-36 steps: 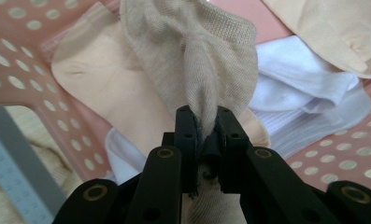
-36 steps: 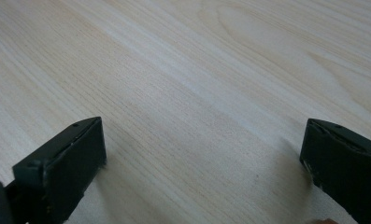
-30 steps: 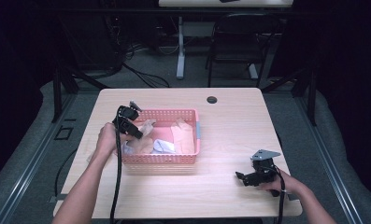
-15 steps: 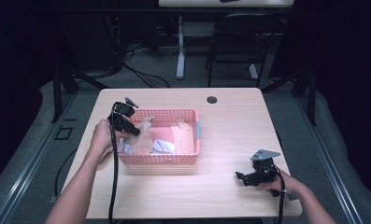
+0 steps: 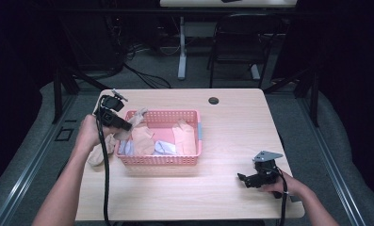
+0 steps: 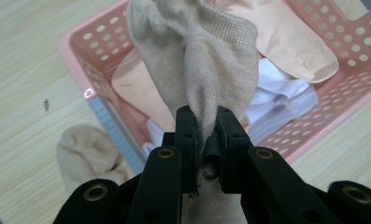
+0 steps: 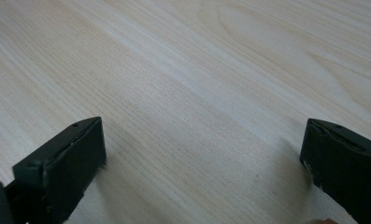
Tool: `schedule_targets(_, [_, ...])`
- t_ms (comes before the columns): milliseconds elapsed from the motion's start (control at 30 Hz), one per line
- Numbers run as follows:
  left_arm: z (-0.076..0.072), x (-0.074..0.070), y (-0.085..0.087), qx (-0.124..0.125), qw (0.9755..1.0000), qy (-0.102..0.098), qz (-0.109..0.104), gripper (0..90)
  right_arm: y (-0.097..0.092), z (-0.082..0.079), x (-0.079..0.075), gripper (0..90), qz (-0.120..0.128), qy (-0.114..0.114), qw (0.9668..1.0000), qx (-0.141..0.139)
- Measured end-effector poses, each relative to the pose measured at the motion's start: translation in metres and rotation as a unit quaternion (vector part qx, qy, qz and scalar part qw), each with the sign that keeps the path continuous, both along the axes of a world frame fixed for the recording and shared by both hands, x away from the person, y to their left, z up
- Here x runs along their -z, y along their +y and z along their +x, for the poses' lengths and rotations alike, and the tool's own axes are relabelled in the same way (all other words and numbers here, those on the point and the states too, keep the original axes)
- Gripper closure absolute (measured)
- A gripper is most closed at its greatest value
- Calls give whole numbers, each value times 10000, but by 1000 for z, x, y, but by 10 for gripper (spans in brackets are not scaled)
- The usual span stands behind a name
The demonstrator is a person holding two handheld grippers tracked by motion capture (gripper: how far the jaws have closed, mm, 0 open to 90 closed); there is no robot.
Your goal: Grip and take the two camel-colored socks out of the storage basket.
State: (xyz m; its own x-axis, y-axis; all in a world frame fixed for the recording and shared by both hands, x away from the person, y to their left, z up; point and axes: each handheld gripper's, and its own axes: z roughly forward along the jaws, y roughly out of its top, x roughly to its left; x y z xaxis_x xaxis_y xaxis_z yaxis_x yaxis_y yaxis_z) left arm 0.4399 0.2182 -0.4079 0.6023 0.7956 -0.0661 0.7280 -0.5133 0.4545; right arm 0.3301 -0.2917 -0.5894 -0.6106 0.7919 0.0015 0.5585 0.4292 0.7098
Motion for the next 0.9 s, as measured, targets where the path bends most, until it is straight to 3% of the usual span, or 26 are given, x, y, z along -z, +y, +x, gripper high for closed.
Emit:
schedule_targets(300, [-9, -9, 30, -289, 9995, -94, -19, 811, 0, 0, 0, 0, 0, 0, 10000, 2])
schedule_targets(500, [-14, -6, 56, -586, 9982, -97, -19, 811, 0, 0, 0, 0, -1, -3, 10000, -2])
schedule_targets(700, [-17, 2, 80, -940, 9955, -70, -66, 811, 0, 0, 0, 0, -4, -8, 10000, -5])
schedule_targets(900, [-16, 20, 99, -1279, 9918, -15, -16, 811, 0, 0, -1, 0, -66, 7, 10000, -31])
